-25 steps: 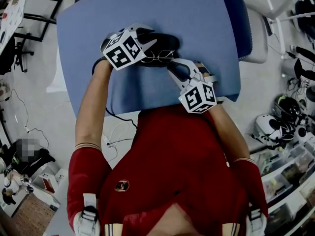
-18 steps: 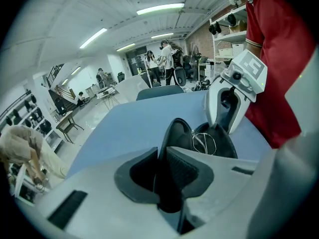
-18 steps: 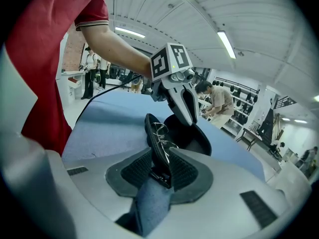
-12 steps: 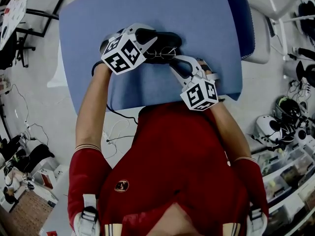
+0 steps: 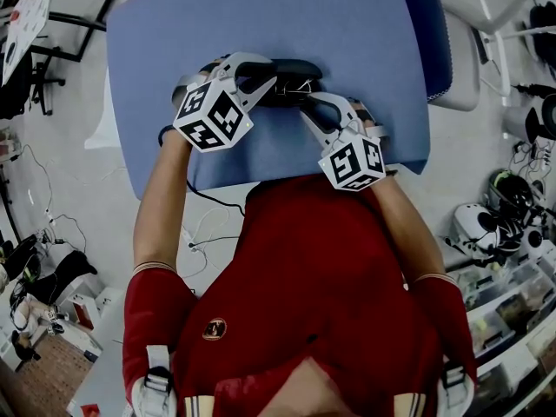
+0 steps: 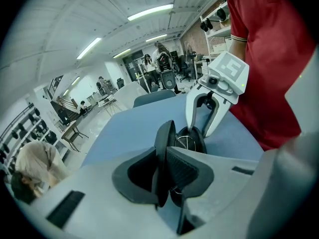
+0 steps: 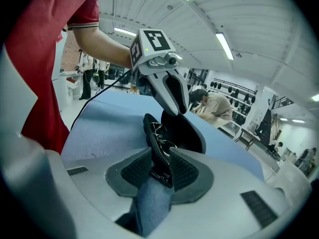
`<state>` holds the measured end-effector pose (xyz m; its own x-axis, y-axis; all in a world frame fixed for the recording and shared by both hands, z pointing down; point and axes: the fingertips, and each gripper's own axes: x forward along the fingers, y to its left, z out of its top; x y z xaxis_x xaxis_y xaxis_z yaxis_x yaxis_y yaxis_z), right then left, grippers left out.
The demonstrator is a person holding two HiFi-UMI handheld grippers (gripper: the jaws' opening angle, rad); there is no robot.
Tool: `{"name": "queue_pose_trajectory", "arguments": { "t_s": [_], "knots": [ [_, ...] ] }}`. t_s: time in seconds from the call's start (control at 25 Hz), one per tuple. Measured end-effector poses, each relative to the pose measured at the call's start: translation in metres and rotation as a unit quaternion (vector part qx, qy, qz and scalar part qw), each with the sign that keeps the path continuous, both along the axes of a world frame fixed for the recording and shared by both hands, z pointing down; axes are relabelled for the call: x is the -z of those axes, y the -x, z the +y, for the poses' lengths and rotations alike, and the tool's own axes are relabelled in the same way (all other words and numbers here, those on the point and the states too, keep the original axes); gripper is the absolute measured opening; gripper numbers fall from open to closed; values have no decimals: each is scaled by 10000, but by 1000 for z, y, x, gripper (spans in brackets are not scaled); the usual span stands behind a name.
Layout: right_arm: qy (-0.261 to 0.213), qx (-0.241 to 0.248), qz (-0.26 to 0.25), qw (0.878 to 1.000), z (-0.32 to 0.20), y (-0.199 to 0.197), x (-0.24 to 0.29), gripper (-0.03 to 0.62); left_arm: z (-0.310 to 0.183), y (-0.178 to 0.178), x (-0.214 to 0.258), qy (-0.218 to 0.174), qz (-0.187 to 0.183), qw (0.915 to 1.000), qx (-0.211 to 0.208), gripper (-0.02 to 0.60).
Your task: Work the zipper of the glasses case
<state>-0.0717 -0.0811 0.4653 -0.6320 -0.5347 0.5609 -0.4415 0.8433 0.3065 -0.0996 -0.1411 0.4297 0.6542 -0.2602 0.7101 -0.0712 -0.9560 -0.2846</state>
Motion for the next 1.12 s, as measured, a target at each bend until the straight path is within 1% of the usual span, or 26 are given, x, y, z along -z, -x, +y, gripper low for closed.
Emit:
{"name": "queue_pose_trajectory", "arguments": {
  "t_s": [0.2, 0.48, 0.68, 0.84, 1.04, 1.12],
  "knots": [
    [-78, -26, 12, 10000, 2, -3, 1, 107, 11, -1, 1, -115, 43, 9999, 67, 60],
    [-182, -68, -2, 9998, 2, -2, 1, 106, 28, 2, 1, -60, 198, 9996, 184, 64],
    [-216, -69, -75, 9997, 7, -8, 2, 107, 37, 1, -2, -24, 241, 9995, 200, 64],
    [-266, 51, -283, 9992, 16, -12, 12, 109, 46, -1, -5, 16, 214, 9996, 178, 64],
    [-334, 164, -853, 9957, 22, -9, 38, 114, 55, 1, -10, 76, 238, 9995, 179, 63],
    [-245, 262, -903, 9953, 18, -6, 41, 146, 56, 3, -11, 87, 259, 9994, 193, 63]
  ]
}}
